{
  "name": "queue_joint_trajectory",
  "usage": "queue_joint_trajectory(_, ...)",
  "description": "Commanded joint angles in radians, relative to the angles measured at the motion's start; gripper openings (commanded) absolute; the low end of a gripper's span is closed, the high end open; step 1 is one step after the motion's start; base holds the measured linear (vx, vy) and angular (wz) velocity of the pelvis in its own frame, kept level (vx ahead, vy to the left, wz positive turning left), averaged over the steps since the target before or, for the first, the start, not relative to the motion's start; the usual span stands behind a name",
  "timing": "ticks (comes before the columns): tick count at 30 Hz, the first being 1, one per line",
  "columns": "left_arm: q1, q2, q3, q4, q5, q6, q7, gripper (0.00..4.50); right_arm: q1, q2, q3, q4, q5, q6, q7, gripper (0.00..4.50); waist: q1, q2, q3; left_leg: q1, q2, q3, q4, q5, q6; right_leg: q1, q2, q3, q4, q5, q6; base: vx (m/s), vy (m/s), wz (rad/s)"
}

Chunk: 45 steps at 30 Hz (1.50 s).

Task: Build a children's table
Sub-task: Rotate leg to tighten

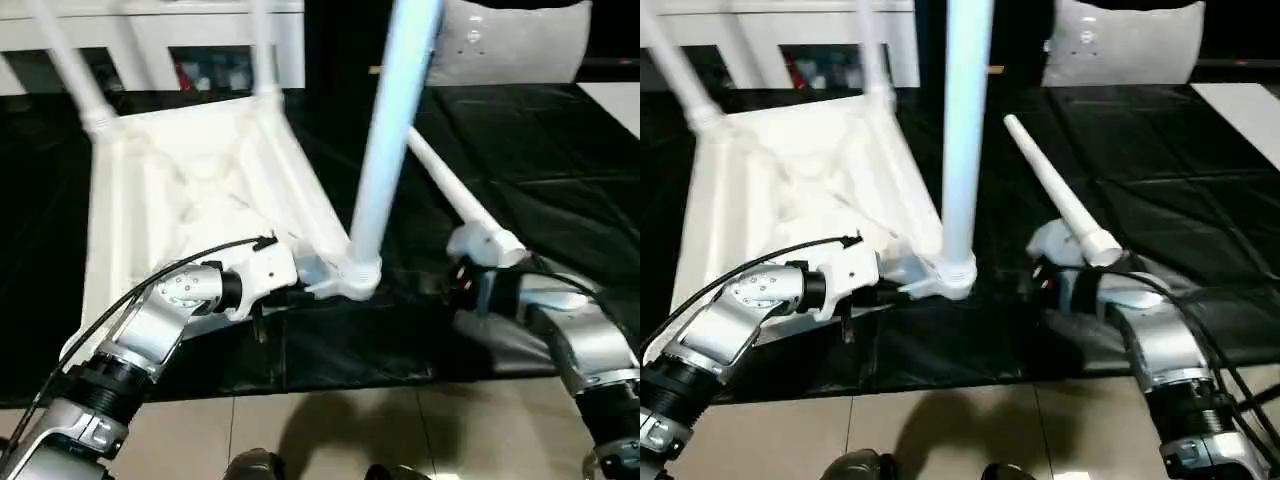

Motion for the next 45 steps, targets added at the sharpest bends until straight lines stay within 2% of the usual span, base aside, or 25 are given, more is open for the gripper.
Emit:
queue_joint_trajectory(1,0.0,-0.008,-0.074,0.01,0.012,-0.047,-0.078,0.0,-0.025,-0.007,0.03,-0.01,0.005,0.016,0.055,4.45,-0.002,-0.001,-0.087,0.011,0.087,-0.032,-0.063,-0.126,0.097,0.053,-0.096,0.078,-0.063,-0.176,-0.206,0.0,0.0,0.0)
queue_joint_trajectory(2,0.0,-0.01,-0.074,0.01,0.012,-0.05,-0.083,0.0,-0.029,-0.004,0.035,-0.005,-0.002,0.013,0.058,4.45,-0.001,-0.001,-0.087,0.012,0.087,-0.032,-0.062,-0.126,0.098,0.053,-0.096,0.078,-0.063,-0.176,-0.207,0.0,0.0,0.0)
queue_joint_trajectory(3,-0.001,-0.011,-0.076,0.009,0.011,-0.054,-0.09,0.0,-0.038,0.003,0.041,0.008,-0.012,0.008,0.057,4.45,0.002,-0.007,-0.086,0.012,0.088,-0.031,-0.063,-0.128,0.097,0.054,-0.099,0.079,-0.063,-0.19,-0.205,0.0,0.0,0.0)
queue_joint_trajectory(8,0.002,-0.008,-0.092,-0.005,0.016,-0.059,-0.11,0.0,-0.072,0.031,0.044,0.06,-0.024,0.002,0.041,4.12,0.01,-0.005,-0.086,0.015,0.088,-0.031,-0.064,-0.149,0.071,0.053,-0.099,0.079,-0.067,-0.24,-0.193,0.0,0.0,0.0)
queue_joint_trajectory(11,0.006,-0.009,-0.093,-0.007,0.017,-0.064,-0.118,0.0,-0.077,0.035,0.053,0.069,-0.026,0.002,0.05,3.86,0.007,-0.006,-0.086,0.014,0.087,-0.033,-0.065,-0.161,0.063,0.054,-0.099,0.079,-0.067,-0.248,-0.186,0.0,0.0,0.0)
queue_joint_trajectory(17,0.006,-0.009,-0.092,0.005,0.027,-0.075,-0.126,0.0,-0.077,0.036,0.06,0.077,-0.032,0.008,0.066,3.41,0.009,-0.006,-0.09,0.012,0.086,-0.031,-0.06,-0.123,0.078,0.055,-0.097,0.079,-0.06,-0.197,-0.193,0.0,0.0,0.0)
queue_joint_trajectory(23,0.008,-0.009,-0.091,0.004,0.024,-0.07,-0.127,0.0,-0.075,0.037,0.06,0.083,-0.028,0.014,0.066,2.8,0.01,-0.005,-0.089,0.012,0.086,-0.031,-0.059,-0.123,0.08,0.055,-0.098,0.078,-0.062,-0.209,-0.193,0.0,0.0,0.0)
queue_joint_trajectory(25,0.011,-0.01,-0.087,0.002,0.022,-0.065,-0.124,0.0,-0.072,0.039,0.061,0.08,-0.023,0.019,0.066,2.78,0.01,-0.006,-0.09,0.012,0.085,-0.031,-0.058,-0.125,0.079,0.056,-0.097,0.078,-0.062,-0.212,-0.191,0.0,0.0,0.0)
queue_joint_trajectory(30,0.045,-0.029,-0.052,-0.059,0.006,0.039,-0.058,0.0,-0.055,0.067,0.045,0.066,0.0,0.057,0.038,2.73,0.006,-0.006,-0.088,0.012,0.088,-0.032,-0.059,-0.124,0.077,0.056,-0.098,0.078,-0.059,-0.204,-0.202,0.0,0.0,0.0)
queue_joint_trajectory(32,0.058,-0.037,-0.041,-0.084,-0.001,0.074,-0.037,0.0,-0.053,0.081,0.042,0.062,0.004,0.078,0.017,2.72,0.005,-0.007,-0.085,0.012,0.085,-0.032,-0.061,-0.14,0.077,0.055,-0.097,0.077,-0.066,-0.24,-0.194,0.0,0.0,0.0)
queue_joint_trajectory(34,0.094,-0.078,-0.004,-0.163,-0.015,0.202,0.055,0.0,-0.059,0.137,0.04,0.07,-0.012,0.135,-0.087,2.72,-0.002,-0.007,-0.079,0.011,0.088,-0.035,-0.066,-0.16,0.061,0.054,-0.097,0.078,-0.069,-0.277,-0.188,0.0,0.0,0.0)
queue_joint_trajectory(35,0.103,-0.096,0.008,-0.188,-0.019,0.244,0.088,0.0,-0.063,0.159,0.037,0.077,-0.018,0.15,-0.127,2.72,-0.012,-0.009,-0.076,0.013,0.089,-0.037,-0.07,-0.196,0.04,0.054,-0.099,0.077,-0.072,-0.325,-0.182,0.0,0.0,0.0)
queue_joint_trajectory(36,0.103,-0.096,0.008,-0.188,-0.019,0.244,0.088,0.0,-0.063,0.159,0.037,0.077,-0.018,0.15,-0.127,2.72,-0.018,-0.009,-0.071,0.013,0.085,-0.037,-0.071,-0.216,0.035,0.053,-0.097,0.076,-0.079,-0.361,-0.172,0.0,0.0,0.0)
queue_joint_trajectory(37,0.114,-0.152,0.028,-0.234,-0.018,0.322,0.162,0.0,-0.076,0.22,0.019,0.101,-0.021,0.179,-0.222,2.72,-0.026,-0.012,-0.073,0.013,0.08,-0.039,-0.069,-0.236,0.026,0.057,-0.098,0.075,-0.084,-0.408,-0.15,0.0,0.0,0.0)
queue_joint_trajectory(38,0.115,-0.166,0.03,-0.241,-0.014,0.336,0.18,0.0,-0.079,0.234,0.014,0.108,-0.02,0.182,-0.244,2.72,-0.04,-0.011,-0.069,0.007,0.082,-0.041,-0.072,-0.239,0.021,0.056,-0.098,0.075,-0.084,-0.417,-0.149,0.0,0.0,0.0)
queue_joint_trajectory(39,0.116,-0.184,0.033,-0.251,-0.009,0.356,0.203,0.0,-0.084,0.252,0.007,0.117,-0.02,0.187,-0.272,2.72,-0.044,-0.012,-0.068,0.007,0.079,-0.041,-0.071,-0.252,0.02,0.055,-0.096,0.072,-0.091,-0.444,-0.136,0.0,0.0,0.0)
queue_joint_trajectory(40,0.11,-0.264,0.035,-0.271,0.022,0.419,0.297,0.0,-0.106,0.316,-0.013,0.159,-0.033,0.195,-0.381,2.72,-0.054,-0.015,-0.068,0.013,0.075,-0.04,-0.068,-0.255,0.018,0.052,-0.098,0.073,-0.097,-0.471,-0.125,0.0,0.0,0.0)
queue_joint_trajectory(41,0.11,-0.264,0.035,-0.271,0.022,0.419,0.297,0.0,-0.106,0.316,-0.013,0.159,-0.033,0.195,-0.381,2.72,-0.06,-0.015,-0.068,0.012,0.074,-0.039,-0.067,-0.256,0.018,0.051,-0.097,0.073,-0.098,-0.477,-0.122,0.0,0.0,0.0)
queue_joint_trajectory(43,0.092,-0.331,0.022,-0.269,0.057,0.458,0.374,0.0,-0.131,0.367,-0.026,0.202,-0.064,0.193,-0.493,2.72,-0.068,-0.015,-0.068,0.01,0.073,-0.04,-0.067,-0.252,0.022,0.051,-0.094,0.071,-0.101,-0.481,-0.113,0.0,0.0,0.0)
queue_joint_trajectory(45,0.075,-0.352,0.009,-0.262,0.08,0.477,0.413,0.0,-0.142,0.393,-0.03,0.218,-0.078,0.199,-0.54,2.72,-0.074,-0.015,-0.07,0.011,0.07,-0.041,-0.065,-0.253,0.026,0.05,-0.094,0.069,-0.103,-0.483,-0.107,0.0,0.0,0.0)
